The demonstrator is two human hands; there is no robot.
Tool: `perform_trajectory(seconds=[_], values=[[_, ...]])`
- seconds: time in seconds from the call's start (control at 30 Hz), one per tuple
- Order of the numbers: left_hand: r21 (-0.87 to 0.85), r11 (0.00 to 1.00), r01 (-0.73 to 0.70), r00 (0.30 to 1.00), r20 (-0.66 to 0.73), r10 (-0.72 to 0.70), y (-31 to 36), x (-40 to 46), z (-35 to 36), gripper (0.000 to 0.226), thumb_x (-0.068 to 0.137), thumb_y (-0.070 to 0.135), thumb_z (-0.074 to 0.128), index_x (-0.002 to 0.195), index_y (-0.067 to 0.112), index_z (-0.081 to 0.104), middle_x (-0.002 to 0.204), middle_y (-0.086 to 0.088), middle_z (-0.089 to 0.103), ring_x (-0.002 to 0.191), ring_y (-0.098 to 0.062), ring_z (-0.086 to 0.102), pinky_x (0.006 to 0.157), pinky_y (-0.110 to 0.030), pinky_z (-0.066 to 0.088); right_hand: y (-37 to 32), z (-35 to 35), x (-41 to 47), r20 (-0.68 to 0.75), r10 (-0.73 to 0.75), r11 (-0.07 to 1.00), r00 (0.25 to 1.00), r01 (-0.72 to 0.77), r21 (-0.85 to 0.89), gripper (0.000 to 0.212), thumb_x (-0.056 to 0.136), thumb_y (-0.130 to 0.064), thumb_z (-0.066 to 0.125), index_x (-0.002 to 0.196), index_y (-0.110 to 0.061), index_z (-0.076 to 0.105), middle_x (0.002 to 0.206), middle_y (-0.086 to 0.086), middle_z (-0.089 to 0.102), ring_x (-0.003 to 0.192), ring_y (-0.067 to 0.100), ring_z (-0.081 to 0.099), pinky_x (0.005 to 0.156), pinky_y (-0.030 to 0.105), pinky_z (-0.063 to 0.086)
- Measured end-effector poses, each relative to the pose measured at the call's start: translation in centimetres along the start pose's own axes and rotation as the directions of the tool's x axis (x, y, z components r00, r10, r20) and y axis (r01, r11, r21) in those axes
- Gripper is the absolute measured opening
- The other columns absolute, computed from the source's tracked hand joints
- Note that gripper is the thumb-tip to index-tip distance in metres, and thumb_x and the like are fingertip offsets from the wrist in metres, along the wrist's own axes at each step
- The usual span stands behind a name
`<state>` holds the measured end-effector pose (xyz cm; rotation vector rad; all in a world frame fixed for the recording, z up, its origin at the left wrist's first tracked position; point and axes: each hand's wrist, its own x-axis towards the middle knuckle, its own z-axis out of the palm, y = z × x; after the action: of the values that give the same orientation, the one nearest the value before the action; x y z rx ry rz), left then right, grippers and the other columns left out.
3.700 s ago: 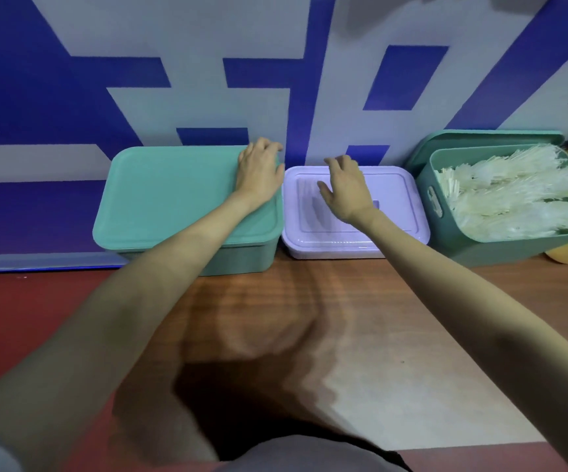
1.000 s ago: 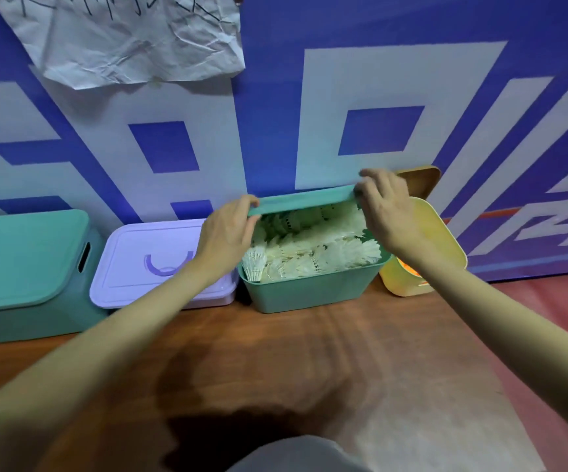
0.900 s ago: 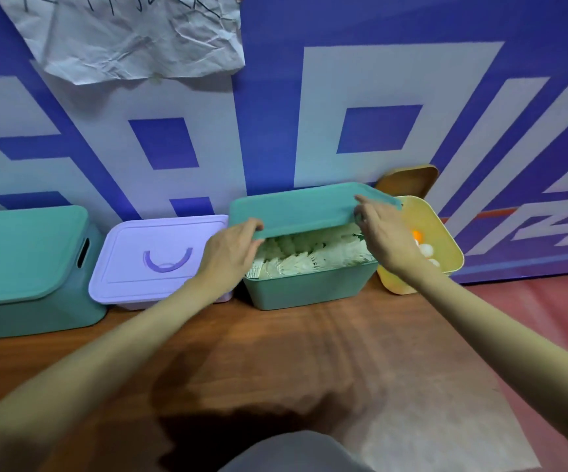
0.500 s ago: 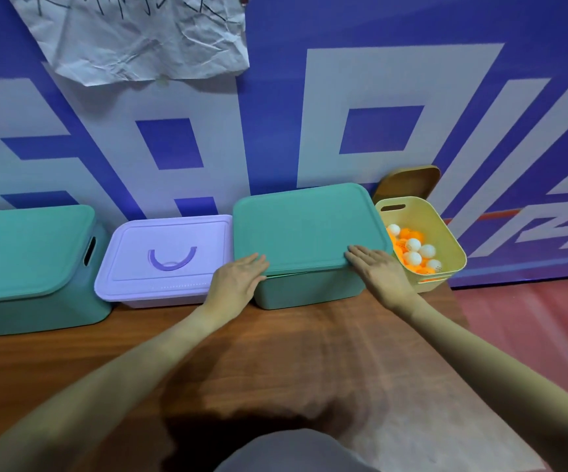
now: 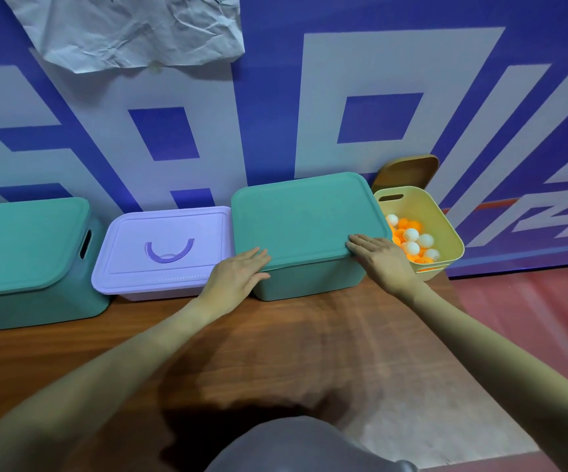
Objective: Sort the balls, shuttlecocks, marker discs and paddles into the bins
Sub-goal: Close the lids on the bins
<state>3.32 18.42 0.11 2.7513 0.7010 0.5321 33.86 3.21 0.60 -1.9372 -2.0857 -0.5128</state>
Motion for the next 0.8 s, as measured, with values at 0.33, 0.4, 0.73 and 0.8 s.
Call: perform_trajectory(seconds=[0.33,0.4,0.73,0.8], values=[[0.132,0.987,-0.096,0.995,-0.017,0.099,0.1,-0.4,0.7,0.049,0.075,-0.006,0.074,0.121,0.006,0.065,0.126,-0.009,0.064,0.115,-0.028,0.062,0.088,-0.039,0.054,-0.6,-0.4,0.0,0.042,0.101,0.989,0.994,-0.105,0.105,0.027,0.08,-0.014,0.074,0.106,-0.007,0.07,0.115,0.009,0.069,0.106,0.027,0.066,0.074,0.039,0.057],[0.2,0.969,-0.142,0.99,0.002,0.144,0.1,-0.2,0.6,0.051,0.069,-0.004,0.079,0.118,0.005,0.066,0.122,-0.01,0.066,0.11,-0.028,0.065,0.082,-0.038,0.056,-1.0,-0.5,-0.2,0.072,0.214,0.956,0.974,-0.224,0.188,0.028,0.083,-0.023,0.07,0.107,-0.009,0.072,0.119,0.007,0.068,0.112,0.023,0.063,0.084,0.039,0.056],[0.397,0.897,-0.193,0.981,0.046,0.19,0.5,-0.4,1.8,0.072,0.04,-0.014,0.086,0.109,-0.006,0.068,0.111,-0.02,0.069,0.1,-0.032,0.069,0.086,-0.04,0.053,-4.3,0.2,1.5,0.072,0.511,0.844,0.857,-0.516,0.147,0.023,0.094,-0.022,0.057,0.088,-0.005,0.071,0.109,0.007,0.07,0.085,0.032,0.068,0.062,0.037,0.054],[0.357,0.92,-0.16,0.986,0.02,0.164,0.7,-0.7,1.9,0.066,0.048,-0.013,0.084,0.112,-0.007,0.066,0.114,-0.022,0.068,0.103,-0.034,0.067,0.091,-0.044,0.05,-4.4,0.1,1.8,0.095,0.536,0.825,0.839,-0.544,0.155,0.023,0.093,-0.022,0.057,0.088,-0.005,0.07,0.105,0.008,0.069,0.084,0.032,0.067,0.062,0.039,0.054]])
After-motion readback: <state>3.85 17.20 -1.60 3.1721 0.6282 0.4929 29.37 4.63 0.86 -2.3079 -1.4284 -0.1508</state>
